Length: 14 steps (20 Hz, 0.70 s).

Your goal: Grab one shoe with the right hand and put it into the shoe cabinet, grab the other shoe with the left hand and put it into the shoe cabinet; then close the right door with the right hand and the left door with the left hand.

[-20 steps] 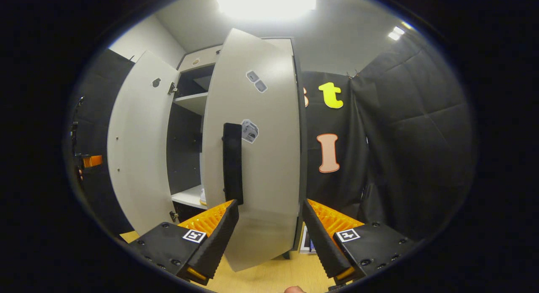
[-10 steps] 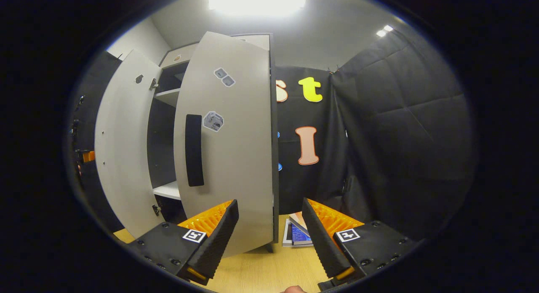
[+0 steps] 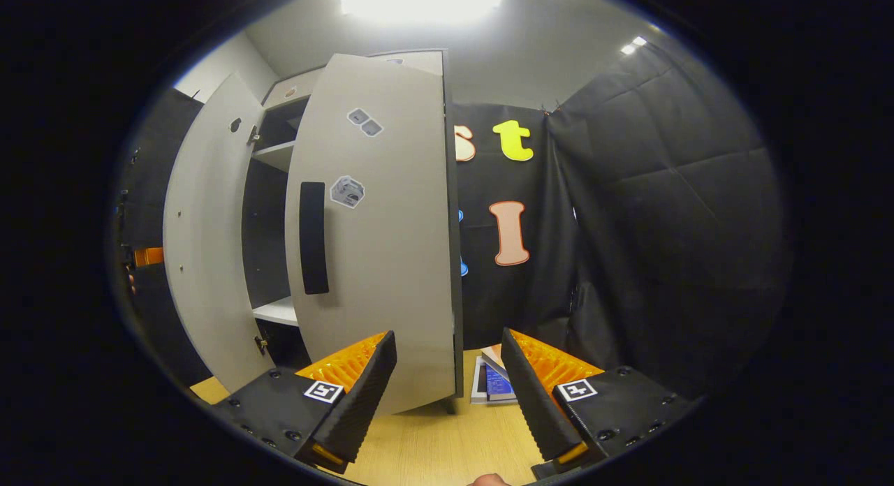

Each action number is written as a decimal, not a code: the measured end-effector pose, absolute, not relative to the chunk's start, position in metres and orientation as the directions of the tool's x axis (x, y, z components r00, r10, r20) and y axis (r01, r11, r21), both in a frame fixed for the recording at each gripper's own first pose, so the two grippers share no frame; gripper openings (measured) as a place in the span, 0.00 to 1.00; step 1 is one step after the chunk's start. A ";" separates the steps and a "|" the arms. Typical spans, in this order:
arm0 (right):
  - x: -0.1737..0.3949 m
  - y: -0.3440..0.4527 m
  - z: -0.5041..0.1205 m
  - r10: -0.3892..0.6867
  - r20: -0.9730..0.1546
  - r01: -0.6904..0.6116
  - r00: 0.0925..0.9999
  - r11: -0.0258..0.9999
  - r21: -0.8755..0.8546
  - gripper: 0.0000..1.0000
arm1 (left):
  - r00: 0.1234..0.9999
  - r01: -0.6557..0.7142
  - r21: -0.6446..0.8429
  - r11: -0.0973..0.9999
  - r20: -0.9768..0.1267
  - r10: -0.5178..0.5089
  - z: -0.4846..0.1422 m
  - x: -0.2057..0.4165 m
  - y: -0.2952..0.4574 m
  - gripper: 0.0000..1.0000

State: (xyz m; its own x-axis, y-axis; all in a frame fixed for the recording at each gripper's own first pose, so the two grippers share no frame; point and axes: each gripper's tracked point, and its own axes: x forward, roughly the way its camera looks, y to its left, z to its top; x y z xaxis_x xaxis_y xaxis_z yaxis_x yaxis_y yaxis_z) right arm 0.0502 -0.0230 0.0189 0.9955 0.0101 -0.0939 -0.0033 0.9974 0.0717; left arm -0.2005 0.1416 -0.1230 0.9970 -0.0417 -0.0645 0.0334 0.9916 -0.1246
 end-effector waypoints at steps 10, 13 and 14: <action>0.037 -0.055 0.015 -0.028 -0.097 0.034 0.995 0.997 0.063 0.95 | 0.977 0.202 -0.118 0.972 -0.043 -0.209 -0.116 -0.196 0.031 0.94; 0.031 -0.058 0.015 -0.022 -0.094 0.029 0.995 0.997 0.067 0.95 | 0.971 0.234 -0.094 0.968 -0.033 -0.238 -0.109 -0.209 0.012 0.94; 0.030 -0.058 0.015 -0.019 -0.090 0.025 0.996 0.997 0.070 0.95 | 0.969 0.244 -0.086 0.966 -0.028 -0.247 -0.107 -0.214 0.010 0.94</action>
